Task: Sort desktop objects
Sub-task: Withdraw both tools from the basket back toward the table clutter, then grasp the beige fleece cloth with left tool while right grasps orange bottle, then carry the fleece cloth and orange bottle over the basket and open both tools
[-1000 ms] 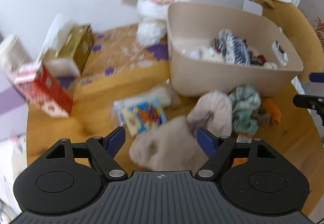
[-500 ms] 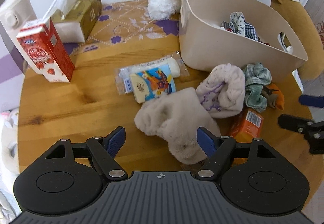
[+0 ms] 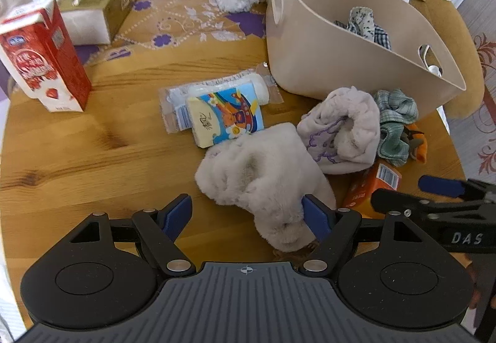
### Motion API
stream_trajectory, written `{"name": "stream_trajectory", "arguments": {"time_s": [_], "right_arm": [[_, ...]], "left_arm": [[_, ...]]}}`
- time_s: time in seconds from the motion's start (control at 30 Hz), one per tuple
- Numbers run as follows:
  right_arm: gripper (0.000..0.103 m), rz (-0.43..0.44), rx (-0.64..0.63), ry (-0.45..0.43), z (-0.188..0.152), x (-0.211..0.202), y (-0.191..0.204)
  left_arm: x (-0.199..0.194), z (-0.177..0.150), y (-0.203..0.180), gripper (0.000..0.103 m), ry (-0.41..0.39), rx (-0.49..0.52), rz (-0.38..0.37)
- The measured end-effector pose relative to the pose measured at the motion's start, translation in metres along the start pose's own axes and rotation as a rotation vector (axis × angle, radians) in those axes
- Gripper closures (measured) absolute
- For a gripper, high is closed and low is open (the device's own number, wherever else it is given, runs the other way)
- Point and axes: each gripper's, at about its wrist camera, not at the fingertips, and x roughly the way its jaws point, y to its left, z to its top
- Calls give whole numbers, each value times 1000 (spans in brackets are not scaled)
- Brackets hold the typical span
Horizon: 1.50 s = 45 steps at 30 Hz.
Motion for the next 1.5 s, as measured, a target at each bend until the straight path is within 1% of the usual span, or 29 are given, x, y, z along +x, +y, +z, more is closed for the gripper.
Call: {"name": "stream_trajectory", "arguments": {"time_s": [0.27, 0.33, 0.43, 0.5, 0.53, 0.57, 0.6, 0.67, 0.7, 0.73, 0.77, 0.8, 0.83, 0.87, 0.9, 0.93, 1.03, 1.17, 1.33, 1.5], "right_arm": [[0, -82, 21, 45, -4, 19, 6], [0, -107, 23, 58, -3, 25, 8], [0, -174, -12, 88, -1, 32, 14], [1, -189, -32, 83, -2, 33, 16], [3, -196, -37, 82, -3, 34, 16], [9, -197, -37, 86, -3, 34, 16], [12, -194, -33, 93, -3, 35, 14], [23, -188, -22, 113, -2, 37, 10], [25, -187, -17, 117, -2, 37, 8], [30, -185, -12, 119, -2, 37, 6], [38, -182, -8, 120, -2, 37, 4], [42, -175, -6, 123, -1, 37, 2], [50, -163, -7, 128, -1, 37, 0], [59, -153, -8, 134, -1, 37, -2], [63, -145, -10, 139, -2, 37, -3], [66, -134, -13, 138, -2, 37, -5], [67, -116, -27, 137, -3, 34, -8], [67, -84, -43, 140, -6, 29, -10], [67, -32, -61, 120, -9, 12, -9], [67, 20, -52, 101, -4, -2, -12]], "left_arm": [[18, 3, 0, 24, 17, -9, -14], [20, 3, -1, 24, 14, -14, 3], [22, 3, -2, 24, 10, -24, 34], [21, 2, -2, 27, -4, -24, 30], [21, 2, -2, 29, -10, -18, 25], [22, 2, -3, 33, -11, -7, 21], [23, 2, -3, 38, -8, 3, 16], [26, 3, -4, 43, 4, 7, 10], [27, 3, -5, 46, 8, 5, 10], [28, 3, -5, 48, 7, 5, 10], [28, 3, -6, 52, 5, 8, 8], [29, 3, -7, 57, 4, 11, 6], [29, 4, -8, 61, 3, 15, 2], [29, 4, -9, 70, 4, 20, -3], [29, 4, -10, 81, 7, 27, -15], [29, 4, -12, 81, 9, 37, -18], [27, 1, -18, 86, 0, 71, -8], [21, -1, -22, 89, -11, 81, -9], [11, -6, -25, 90, -34, 89, -15], [-4, -11, -24, 90, -70, 77, -19]]}}
